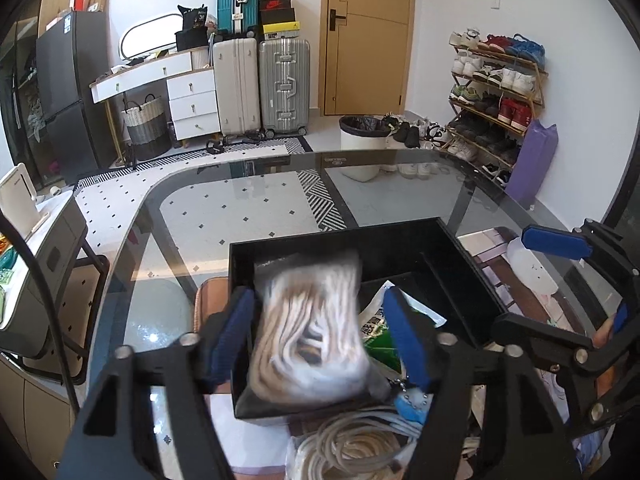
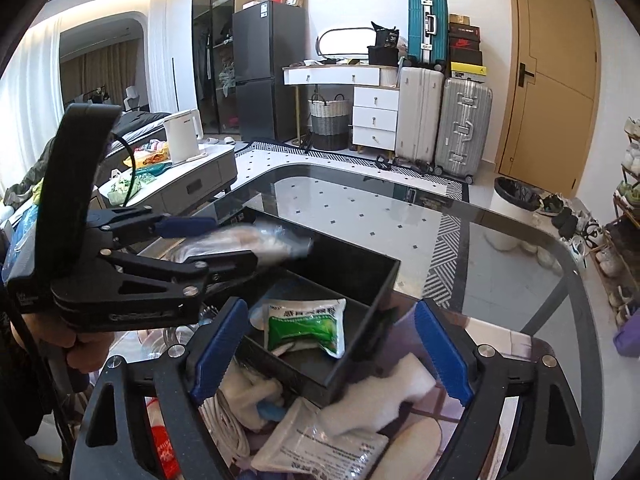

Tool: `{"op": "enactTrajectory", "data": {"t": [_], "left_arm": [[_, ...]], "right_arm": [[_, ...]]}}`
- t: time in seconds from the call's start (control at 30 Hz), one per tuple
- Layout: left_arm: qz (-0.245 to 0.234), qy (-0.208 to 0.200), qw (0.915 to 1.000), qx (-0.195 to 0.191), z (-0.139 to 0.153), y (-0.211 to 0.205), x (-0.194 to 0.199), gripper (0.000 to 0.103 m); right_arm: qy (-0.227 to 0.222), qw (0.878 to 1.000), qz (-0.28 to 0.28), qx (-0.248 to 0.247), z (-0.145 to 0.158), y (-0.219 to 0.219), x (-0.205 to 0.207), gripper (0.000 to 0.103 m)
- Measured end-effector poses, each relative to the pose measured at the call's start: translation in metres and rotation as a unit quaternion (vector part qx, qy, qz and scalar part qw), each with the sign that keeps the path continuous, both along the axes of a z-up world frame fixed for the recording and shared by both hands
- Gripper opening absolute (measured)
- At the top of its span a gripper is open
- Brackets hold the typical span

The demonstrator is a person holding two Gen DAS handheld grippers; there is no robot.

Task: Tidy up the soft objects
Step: 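Drop the green sachet into the black box while the left tool releases the rope bag, then move both tools back to the mat toward the white pouch and glue pack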

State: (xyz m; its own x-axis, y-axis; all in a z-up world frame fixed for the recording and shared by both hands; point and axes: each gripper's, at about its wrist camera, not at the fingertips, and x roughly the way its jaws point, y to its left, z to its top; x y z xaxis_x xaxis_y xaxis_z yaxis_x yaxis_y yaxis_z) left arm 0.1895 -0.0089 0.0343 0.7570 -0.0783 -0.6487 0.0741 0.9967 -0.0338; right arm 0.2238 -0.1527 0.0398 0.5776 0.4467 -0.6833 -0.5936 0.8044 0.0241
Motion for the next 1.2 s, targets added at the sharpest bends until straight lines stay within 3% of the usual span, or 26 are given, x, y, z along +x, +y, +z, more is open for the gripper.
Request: {"op": "enactTrajectory", "data": {"t": [0.07, 0.2, 0.27, 0.37, 0.8, 1.2], "left_arm": [[0.001, -0.007, 1.0000, 0.006, 0.004, -0.003, -0.005, 0.086], [-0.002, -0.010, 0.9999, 0.007, 0.008, -0.004, -0.013, 0.092], [0.000, -0.010, 0.9999, 0.008, 0.010, -0.004, -0.017, 0.103], [0.000, -0.013, 0.9999, 0.005, 0.013, -0.003, -0.024, 0.103], [0.017, -0.019, 0.9997, 0.006, 0.020, 0.007, -0.059, 0.103], [0.036, 0.009, 0.9993, 0.005, -0.003, 0.020, -0.079, 0.103]], "right_arm": [[0.000, 1.000, -0.005, 0.002, 0.002, -0.004, -0.003, 0.090], [0.003, 1.000, -0.013, 0.005, 0.002, -0.017, -0.010, 0.095], [0.004, 1.000, -0.019, 0.006, 0.002, -0.023, -0.014, 0.096], [0.012, 0.999, -0.027, 0.013, 0.002, -0.032, -0.018, 0.102], [0.043, 0.998, -0.037, 0.018, -0.008, -0.040, -0.037, 0.102], [0.079, 0.996, -0.049, 0.009, -0.031, -0.039, -0.041, 0.102]]}}
